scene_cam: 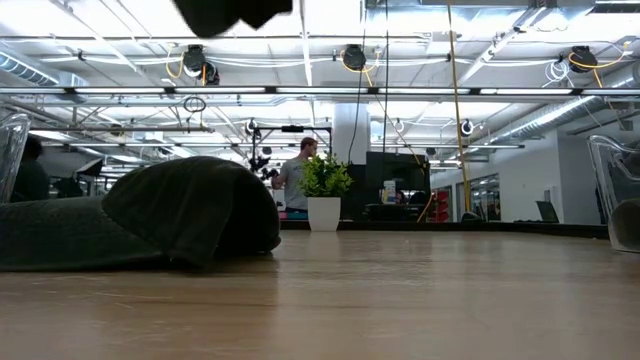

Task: Pick & Place hat
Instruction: Put the right black cap into the left transparent bin

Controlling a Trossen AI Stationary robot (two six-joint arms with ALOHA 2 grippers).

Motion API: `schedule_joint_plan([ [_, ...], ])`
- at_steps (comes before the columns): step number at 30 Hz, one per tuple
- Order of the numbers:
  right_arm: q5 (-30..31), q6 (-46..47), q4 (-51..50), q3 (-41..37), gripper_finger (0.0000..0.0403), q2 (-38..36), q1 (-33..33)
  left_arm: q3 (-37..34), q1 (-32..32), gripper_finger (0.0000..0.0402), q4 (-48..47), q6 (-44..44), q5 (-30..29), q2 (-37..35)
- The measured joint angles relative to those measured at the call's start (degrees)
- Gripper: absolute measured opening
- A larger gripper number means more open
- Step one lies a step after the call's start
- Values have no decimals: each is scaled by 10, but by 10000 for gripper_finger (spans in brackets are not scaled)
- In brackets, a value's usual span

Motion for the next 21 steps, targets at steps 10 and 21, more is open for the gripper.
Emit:
schedule_joint_plan([
  [10, -4, 199, -151, -11, 321, 0, 4, 0, -294, 8, -23, -184, -167, 68],
  [21, -32, 13, 53, -37, 320, 0, 1, -12, -434, 8, -50, -518, -340, 203],
])
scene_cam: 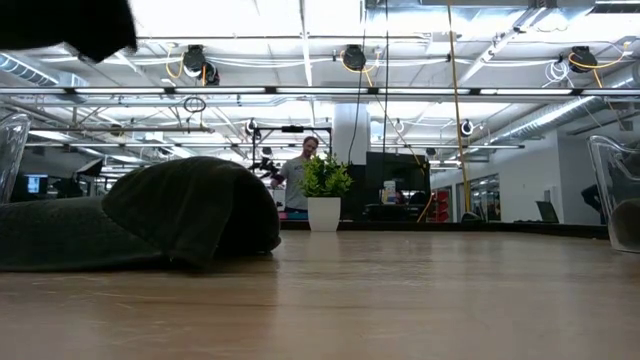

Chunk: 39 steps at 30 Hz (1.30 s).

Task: Pick & Place hat
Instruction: Put the right black cap into the left transparent bin

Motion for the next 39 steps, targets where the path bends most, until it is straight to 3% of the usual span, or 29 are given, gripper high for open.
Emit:
schedule_joint_plan([
  [4, -13, -58, 24, 0, 320, 0, 0, 2, -6, 8, 4, -78, -20, 17],
  [10, -16, -41, -13, -5, 320, 0, 6, -1, -2, 8, 14, -89, -6, 4],
  [17, -28, -46, -12, -14, 320, 0, 3, -3, -2, 11, 1, -164, 152, 2],
  [22, -28, -31, -11, -14, 320, 0, 3, -35, -3, 8, 46, -112, 109, 5],
  [26, -28, -29, -2, -14, 320, 0, 3, -64, 0, 10, 103, -79, 119, 4],
  [33, -26, -20, 0, -14, 320, 0, 3, -131, 0, 21, 171, -111, 159, 0],
  [39, -25, -20, -1, -16, 320, 0, 3, -159, 7, 24, 196, -67, 123, 6],
])
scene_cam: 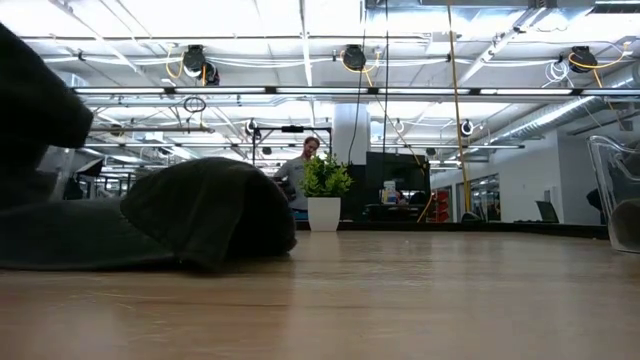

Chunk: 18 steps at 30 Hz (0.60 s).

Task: Pick & Place hat
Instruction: Put the right black cap into the left transparent bin

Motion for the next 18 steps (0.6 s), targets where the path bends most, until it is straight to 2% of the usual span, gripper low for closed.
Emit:
schedule_joint_plan([
  [3, 0, 0, -2, 0, 320, 0, 0, 0, 6, 28, -8, -14, -1, 0],
  [6, 0, 0, -1, 0, 320, 0, 0, -1, 8, 48, -5, -19, -9, -1],
  [18, 0, 0, -1, 0, 320, 0, 0, -1, 17, 208, 17, -29, -11, -2],
])
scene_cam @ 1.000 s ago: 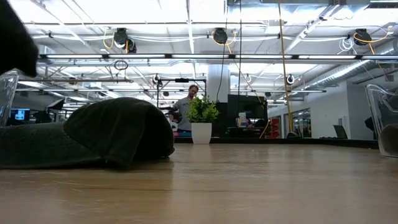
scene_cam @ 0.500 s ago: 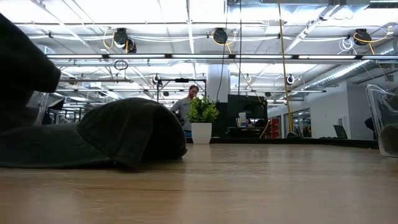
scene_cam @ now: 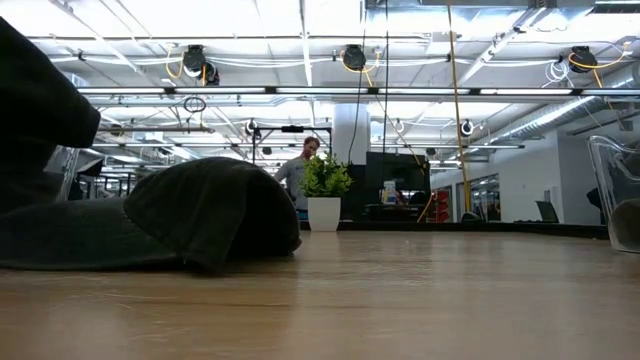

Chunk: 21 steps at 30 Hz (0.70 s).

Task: Pick & Place hat
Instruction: Put the right black cap into the left transparent bin

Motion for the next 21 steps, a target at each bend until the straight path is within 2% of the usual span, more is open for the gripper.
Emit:
schedule_joint_plan([
  [5, -2, 4, 0, 0, 320, 0, 0, 0, 0, 253, 42, 2, 17, -6],
  [10, -2, 4, 0, 0, 320, 0, 0, 0, 0, 270, 39, -22, 48, -40],
  [17, -2, 4, 0, 0, 320, 0, 0, 1, 8, 271, -49, -83, 80, -118],
  [21, -2, 3, 0, 0, 320, 0, 0, 1, 22, 271, -110, -125, 132, -148],
])
